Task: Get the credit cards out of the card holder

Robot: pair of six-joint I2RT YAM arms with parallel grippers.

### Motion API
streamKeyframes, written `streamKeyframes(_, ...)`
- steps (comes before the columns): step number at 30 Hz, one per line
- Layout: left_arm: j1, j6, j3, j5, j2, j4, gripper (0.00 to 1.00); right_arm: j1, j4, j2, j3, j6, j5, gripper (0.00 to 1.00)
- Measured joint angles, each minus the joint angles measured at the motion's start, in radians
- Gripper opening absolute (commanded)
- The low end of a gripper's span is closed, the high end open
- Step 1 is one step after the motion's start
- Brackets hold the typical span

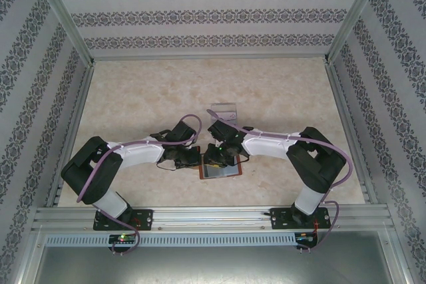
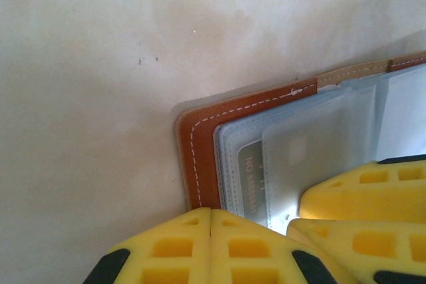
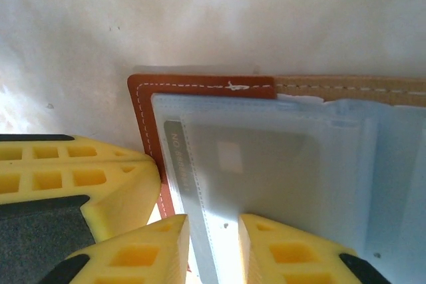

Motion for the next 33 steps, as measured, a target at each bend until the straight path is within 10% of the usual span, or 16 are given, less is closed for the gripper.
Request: streamKeyframes(33,0.006,0.001,-0.005,0.013,0.0,0.008,0.02,0.043,-0.415,0.01,0.152,-0.097,0.315,0.5)
